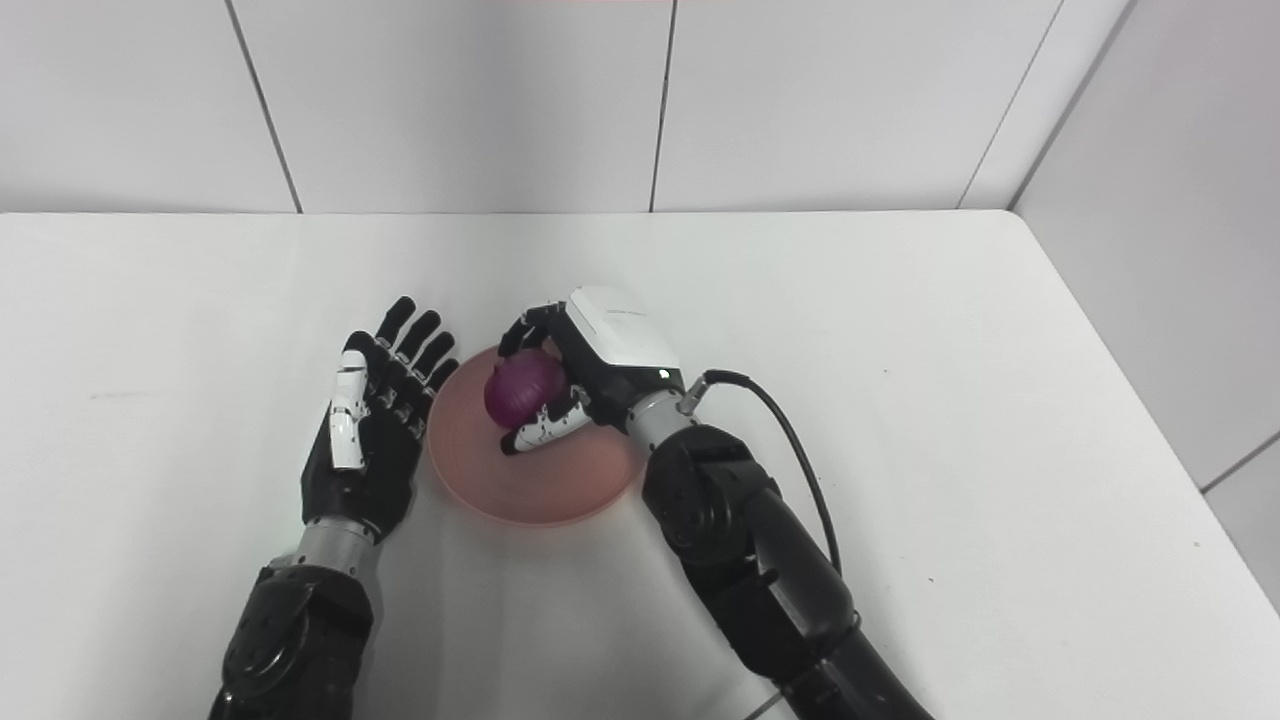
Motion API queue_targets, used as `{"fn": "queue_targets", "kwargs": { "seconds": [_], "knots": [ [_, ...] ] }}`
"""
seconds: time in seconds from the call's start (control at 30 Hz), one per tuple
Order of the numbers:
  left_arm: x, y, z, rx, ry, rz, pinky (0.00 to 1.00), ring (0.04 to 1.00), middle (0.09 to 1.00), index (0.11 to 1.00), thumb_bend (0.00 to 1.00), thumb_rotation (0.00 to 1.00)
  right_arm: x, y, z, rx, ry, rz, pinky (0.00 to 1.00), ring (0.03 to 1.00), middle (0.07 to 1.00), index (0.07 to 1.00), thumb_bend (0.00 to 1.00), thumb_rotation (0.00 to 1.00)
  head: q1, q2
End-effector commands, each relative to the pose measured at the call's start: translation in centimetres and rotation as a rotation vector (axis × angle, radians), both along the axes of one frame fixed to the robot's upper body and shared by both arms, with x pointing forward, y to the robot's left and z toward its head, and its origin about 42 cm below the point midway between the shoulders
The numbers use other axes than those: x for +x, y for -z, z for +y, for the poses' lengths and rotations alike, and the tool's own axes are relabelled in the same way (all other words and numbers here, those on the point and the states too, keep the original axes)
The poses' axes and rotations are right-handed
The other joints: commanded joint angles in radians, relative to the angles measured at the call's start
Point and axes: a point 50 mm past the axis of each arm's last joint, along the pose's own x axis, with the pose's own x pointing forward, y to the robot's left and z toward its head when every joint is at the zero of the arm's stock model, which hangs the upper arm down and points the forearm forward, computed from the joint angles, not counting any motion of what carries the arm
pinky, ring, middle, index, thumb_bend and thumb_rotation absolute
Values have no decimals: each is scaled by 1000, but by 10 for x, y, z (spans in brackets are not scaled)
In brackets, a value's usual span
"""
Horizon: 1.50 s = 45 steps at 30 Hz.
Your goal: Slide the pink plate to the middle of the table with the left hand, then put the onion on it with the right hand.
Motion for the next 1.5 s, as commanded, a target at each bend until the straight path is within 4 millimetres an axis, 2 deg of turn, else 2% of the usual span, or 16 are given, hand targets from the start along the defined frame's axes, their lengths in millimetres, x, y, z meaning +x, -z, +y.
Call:
{"fn": "queue_targets", "kwargs": {
  "seconds": [0.0,0.23,0.4,0.5,0.57,0.6,0.67,0.93,1.0,1.07,1.23,1.37,1.47],
  "knots": [
    [-6,11,-4,2,5,70,934,929,929,916,427,1000,1,-17,5,16,-36,-84,159,259,380,489,515,139,1,-1],
    [-7,9,-4,4,5,71,930,927,927,915,427,1000,0,-15,4,5,-32,-81,186,291,412,489,514,140,0,2],
    [-6,10,-4,-3,5,71,934,934,931,916,428,1000,-1,-13,4,14,-22,-73,216,337,471,490,519,149,0,3],
    [-6,9,-4,-2,3,73,935,934,933,916,426,1000,-2,-12,5,12,-17,-60,193,304,454,490,521,152,0,3],
    [-6,9,-4,-4,4,73,934,934,933,916,425,1000,-3,-11,5,9,-13,-52,217,341,487,491,521,154,-1,3],
    [-6,9,-4,-5,4,73,933,934,933,916,424,1000,-4,-11,5,7,-10,-50,235,363,507,563,695,210,-1,3],
    [-6,9,-3,-6,5,73,932,933,934,916,422,1000,-5,-11,5,5,-8,-50,243,374,518,615,808,258,-1,4],
    [-6,9,-3,-8,6,71,928,931,936,919,419,1000,-8,-12,4,0,-18,-33,259,399,546,671,898,327,-2,3],
    [-6,8,-3,-9,6,70,927,931,936,920,417,1000,-9,-13,3,-8,-26,-30,304,462,592,683,923,348,-2,2],
    [-6,8,-3,-4,7,69,926,930,936,922,417,1000,-11,-14,2,-13,-41,-19,492,632,713,715,964,377,-2,3],
    [-6,7,-3,0,5,69,927,927,935,921,421,1000,-15,-16,-2,-24,-71,-9,635,749,794,787,999,409,-3,4],
    [-6,8,-2,5,3,67,919,921,930,918,419,1000,-18,-17,-4,-40,-91,-8,800,839,868,871,1000,475,-4,2],
    [-6,9,-2,4,4,64,918,921,930,919,417,1000,-20,-18,-7,-44,-104,-18,865,881,910,918,1000,521,-5,2]
  ]
}}
